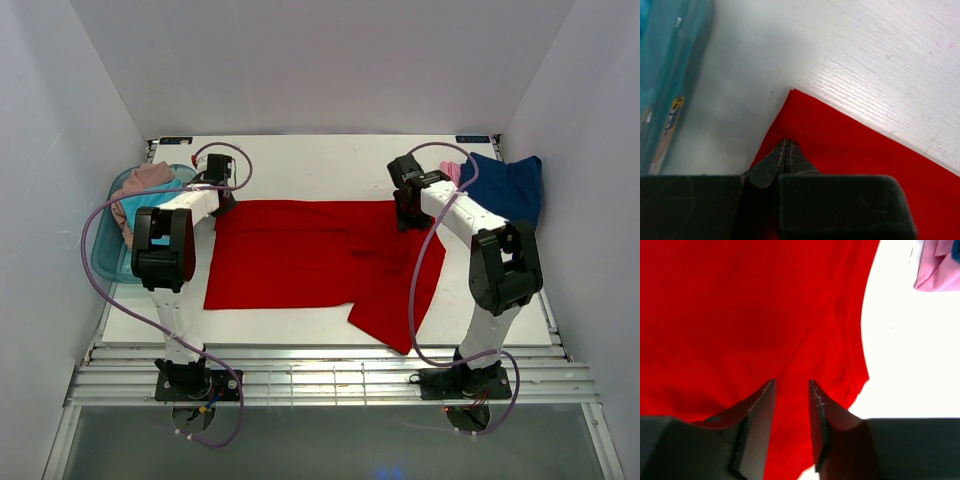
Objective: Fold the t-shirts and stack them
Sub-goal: Fold the flattened tshirt in 1/3 of the way
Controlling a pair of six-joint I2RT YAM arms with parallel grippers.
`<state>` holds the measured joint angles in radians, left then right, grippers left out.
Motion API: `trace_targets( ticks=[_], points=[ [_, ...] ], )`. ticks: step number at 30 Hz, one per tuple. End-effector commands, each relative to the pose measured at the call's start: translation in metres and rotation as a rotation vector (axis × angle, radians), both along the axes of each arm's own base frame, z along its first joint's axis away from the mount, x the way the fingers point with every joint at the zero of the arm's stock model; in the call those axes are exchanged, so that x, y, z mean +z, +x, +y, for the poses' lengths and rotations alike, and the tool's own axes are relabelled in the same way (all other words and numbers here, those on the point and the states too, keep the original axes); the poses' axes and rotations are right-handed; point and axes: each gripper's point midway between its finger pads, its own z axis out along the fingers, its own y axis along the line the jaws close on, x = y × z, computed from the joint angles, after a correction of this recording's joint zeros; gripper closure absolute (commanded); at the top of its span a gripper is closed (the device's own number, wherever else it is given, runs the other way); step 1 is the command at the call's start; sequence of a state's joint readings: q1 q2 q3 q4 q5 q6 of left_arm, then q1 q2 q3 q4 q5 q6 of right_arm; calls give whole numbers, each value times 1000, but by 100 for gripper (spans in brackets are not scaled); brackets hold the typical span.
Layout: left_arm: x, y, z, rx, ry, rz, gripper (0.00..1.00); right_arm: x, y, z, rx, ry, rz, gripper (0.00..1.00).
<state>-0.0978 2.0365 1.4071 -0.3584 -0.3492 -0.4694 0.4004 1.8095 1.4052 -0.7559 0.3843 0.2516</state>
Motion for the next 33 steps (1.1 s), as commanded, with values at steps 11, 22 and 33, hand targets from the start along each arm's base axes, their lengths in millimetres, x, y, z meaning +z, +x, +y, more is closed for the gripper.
trace_targets(
  ticks=[11, 22, 33],
  points=[
    [35, 11, 2, 10, 4, -74, 91, -17, 99, -1, -9, 166, -139, 92],
    [7, 5, 4, 19, 9, -12, 92, -60, 110, -32, -110, 91, -65, 92],
    [-13, -4, 14, 65, 6, 43, 94, -73, 112, -66, -205, 81, -14, 92]
  ],
)
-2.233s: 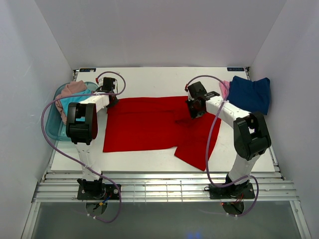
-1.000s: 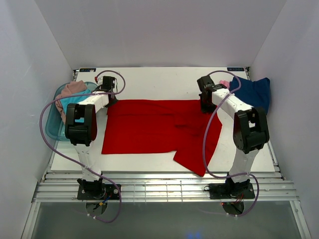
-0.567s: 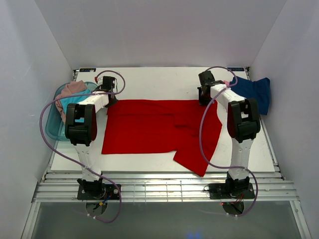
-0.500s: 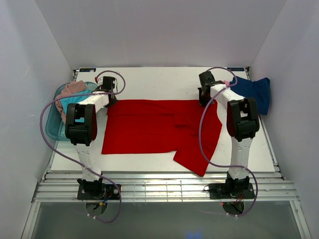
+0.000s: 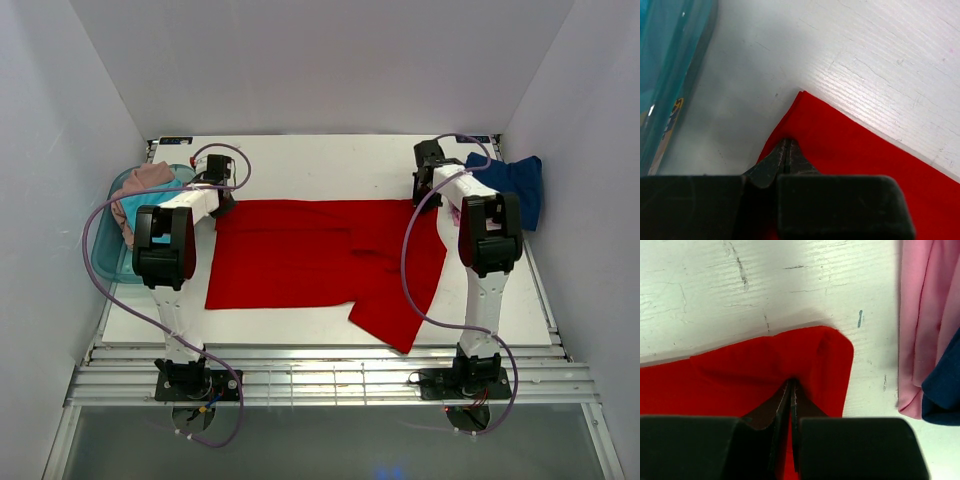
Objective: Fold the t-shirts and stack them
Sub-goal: Fold the flattened tshirt in 1/3 of the way
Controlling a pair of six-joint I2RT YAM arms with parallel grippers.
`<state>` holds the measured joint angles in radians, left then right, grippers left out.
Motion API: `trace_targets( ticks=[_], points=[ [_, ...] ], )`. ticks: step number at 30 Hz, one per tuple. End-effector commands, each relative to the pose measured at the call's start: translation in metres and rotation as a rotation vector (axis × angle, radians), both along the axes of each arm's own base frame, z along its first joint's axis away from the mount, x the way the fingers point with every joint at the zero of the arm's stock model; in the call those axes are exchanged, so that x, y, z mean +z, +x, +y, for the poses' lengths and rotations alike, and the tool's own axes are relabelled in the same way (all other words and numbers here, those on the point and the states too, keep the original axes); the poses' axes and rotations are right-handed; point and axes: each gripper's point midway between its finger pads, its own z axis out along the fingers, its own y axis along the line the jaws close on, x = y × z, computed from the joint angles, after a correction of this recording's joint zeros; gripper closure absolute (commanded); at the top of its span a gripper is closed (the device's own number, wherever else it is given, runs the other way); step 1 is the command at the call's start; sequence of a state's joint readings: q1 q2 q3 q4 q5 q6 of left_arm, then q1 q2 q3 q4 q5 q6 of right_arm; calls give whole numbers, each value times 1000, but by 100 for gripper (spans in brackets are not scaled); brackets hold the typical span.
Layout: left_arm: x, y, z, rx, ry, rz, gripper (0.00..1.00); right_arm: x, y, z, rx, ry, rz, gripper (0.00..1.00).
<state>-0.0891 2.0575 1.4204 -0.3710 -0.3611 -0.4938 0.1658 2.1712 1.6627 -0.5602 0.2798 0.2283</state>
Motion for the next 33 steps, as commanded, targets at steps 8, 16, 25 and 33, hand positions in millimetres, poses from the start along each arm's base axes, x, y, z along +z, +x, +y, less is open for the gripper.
trace_targets(
  ticks=[8, 16, 25, 33],
  points=[
    [-7, 3, 8, 30, 10, 29, 95, -6, 13, -10, -29, -12, 22, 92],
    [-10, 2, 13, 39, 23, 40, 95, -22, 8, -21, -68, -43, 65, 92],
    [-20, 28, 14, 16, 35, 37, 95, -30, 30, -11, -53, 3, 64, 92],
    [-10, 72, 17, 1, 57, -19, 94, -22, 81, -5, -41, 56, -32, 92]
  ],
)
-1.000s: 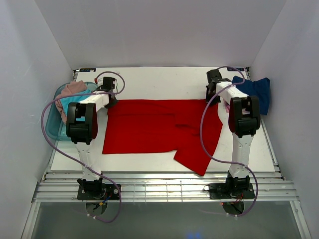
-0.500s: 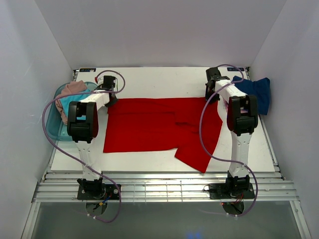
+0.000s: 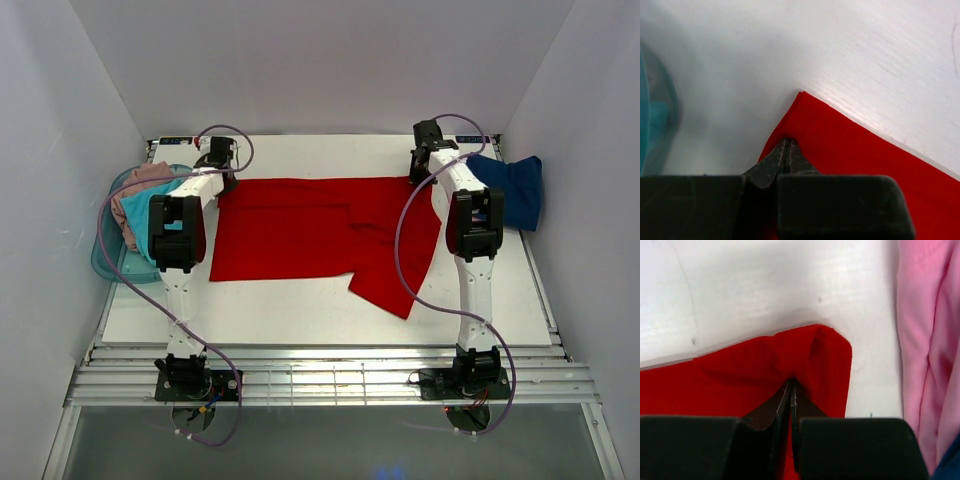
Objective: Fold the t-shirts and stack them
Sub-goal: Fold the flattened tshirt in 1/3 of the way, then grap the side of the flattened tshirt closest away from the robot with both arms
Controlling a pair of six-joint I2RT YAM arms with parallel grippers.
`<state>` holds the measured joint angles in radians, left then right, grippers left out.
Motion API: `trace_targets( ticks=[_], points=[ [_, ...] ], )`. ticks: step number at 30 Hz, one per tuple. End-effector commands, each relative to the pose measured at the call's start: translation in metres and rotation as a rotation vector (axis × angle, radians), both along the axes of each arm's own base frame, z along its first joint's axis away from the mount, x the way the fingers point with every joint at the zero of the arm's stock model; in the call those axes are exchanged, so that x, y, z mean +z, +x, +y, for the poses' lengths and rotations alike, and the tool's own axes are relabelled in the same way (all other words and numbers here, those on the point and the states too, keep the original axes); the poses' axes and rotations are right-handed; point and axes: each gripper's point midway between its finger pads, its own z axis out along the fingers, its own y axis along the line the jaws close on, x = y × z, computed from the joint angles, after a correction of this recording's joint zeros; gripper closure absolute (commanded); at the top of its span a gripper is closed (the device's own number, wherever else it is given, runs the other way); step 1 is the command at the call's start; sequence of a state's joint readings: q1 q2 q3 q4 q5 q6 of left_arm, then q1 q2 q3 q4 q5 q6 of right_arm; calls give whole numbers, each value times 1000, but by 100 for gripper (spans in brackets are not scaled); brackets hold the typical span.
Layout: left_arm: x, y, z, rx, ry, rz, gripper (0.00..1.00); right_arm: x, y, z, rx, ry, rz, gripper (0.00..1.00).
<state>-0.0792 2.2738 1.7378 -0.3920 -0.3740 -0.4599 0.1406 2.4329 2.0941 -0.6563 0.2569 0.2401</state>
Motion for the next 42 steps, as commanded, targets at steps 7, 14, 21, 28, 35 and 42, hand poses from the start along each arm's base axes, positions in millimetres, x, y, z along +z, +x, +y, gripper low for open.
trace_targets(
  ticks=[7, 14, 21, 28, 35, 42],
  points=[
    [16, 42, 13, -31, 49, -49, 89, 4, 44, -3, 64, 74, -114, 91],
    [100, 70, 7, -76, 55, -278, 34, 127, 55, 31, 262, 198, -495, 79],
    [194, 29, 8, -77, 77, -440, 18, 191, -11, 48, 331, 135, -569, 71],
    [101, -69, -4, -127, 29, -72, 21, 147, -110, 87, 373, 41, -307, 59],
    [45, -150, -5, -130, -13, 161, 21, 84, -209, 106, 361, 75, -92, 55],
    [32, -182, 6, -77, 27, 296, 21, 56, -264, 106, 351, 68, 51, 54]
  ],
)
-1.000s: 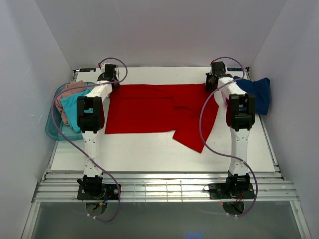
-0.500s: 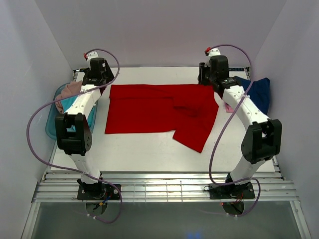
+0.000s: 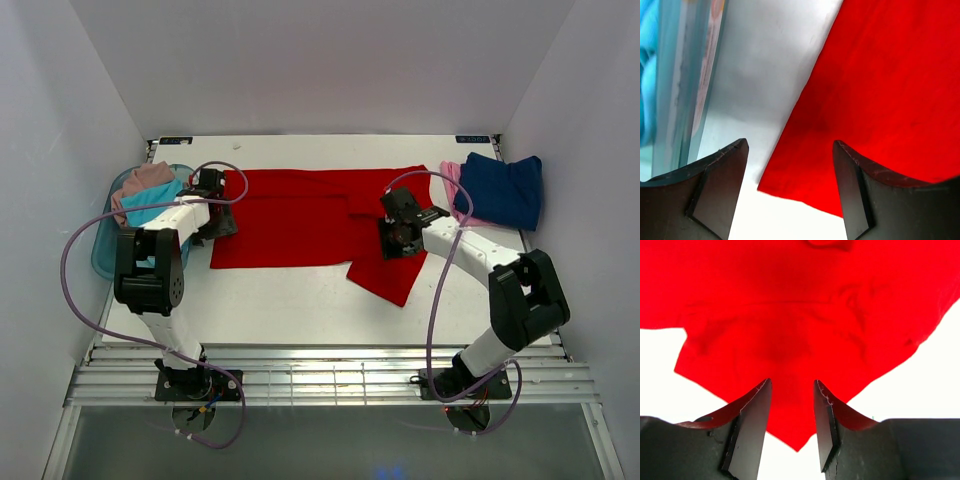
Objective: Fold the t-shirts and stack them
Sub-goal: Grap the side of the flattened tshirt closest away from the robot with both arms
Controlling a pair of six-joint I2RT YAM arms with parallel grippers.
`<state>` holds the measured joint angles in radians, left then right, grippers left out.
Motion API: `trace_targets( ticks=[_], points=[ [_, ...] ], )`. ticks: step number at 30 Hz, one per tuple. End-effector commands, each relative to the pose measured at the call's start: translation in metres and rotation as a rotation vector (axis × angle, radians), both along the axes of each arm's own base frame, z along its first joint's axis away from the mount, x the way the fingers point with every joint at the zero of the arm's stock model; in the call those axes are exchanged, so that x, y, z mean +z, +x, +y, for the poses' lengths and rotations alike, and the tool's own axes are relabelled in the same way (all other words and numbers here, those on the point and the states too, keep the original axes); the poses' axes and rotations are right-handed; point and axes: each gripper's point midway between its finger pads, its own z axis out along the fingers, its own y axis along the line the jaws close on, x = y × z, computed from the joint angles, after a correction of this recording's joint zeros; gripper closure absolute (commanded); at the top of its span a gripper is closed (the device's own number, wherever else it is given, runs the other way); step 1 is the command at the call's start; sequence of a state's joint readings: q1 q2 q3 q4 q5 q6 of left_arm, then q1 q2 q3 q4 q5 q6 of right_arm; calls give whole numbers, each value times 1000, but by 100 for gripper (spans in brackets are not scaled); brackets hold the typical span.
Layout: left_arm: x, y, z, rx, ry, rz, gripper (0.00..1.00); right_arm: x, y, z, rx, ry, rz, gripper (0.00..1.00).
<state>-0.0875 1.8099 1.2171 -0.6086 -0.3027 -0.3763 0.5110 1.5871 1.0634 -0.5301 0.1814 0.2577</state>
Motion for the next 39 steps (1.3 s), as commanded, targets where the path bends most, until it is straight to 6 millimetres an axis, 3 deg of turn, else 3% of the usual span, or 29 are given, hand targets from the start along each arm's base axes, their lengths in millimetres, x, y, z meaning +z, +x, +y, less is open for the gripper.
trace_targets(
  ticks=[1, 9, 17, 25, 31, 39],
  points=[
    [21, -9, 6, 37, 31, -7, 21, 13, -17, 1, -38, 1, -3, 55],
    [14, -45, 1, 58, 8, 68, 21, 3, -61, -4, -37, -2, 70, 55],
    [-1, -76, -12, 59, 1, 121, 21, -24, -100, -18, -49, -20, 147, 55],
    [-8, -82, -11, 62, 15, 118, 24, -38, -107, -16, -51, 9, 153, 55],
    [6, -71, -11, 71, 14, 39, 25, -45, -110, -17, -51, 5, 153, 55],
    [10, -63, -12, 71, 6, -2, 25, -41, -102, -13, -55, 15, 125, 55]
  ],
)
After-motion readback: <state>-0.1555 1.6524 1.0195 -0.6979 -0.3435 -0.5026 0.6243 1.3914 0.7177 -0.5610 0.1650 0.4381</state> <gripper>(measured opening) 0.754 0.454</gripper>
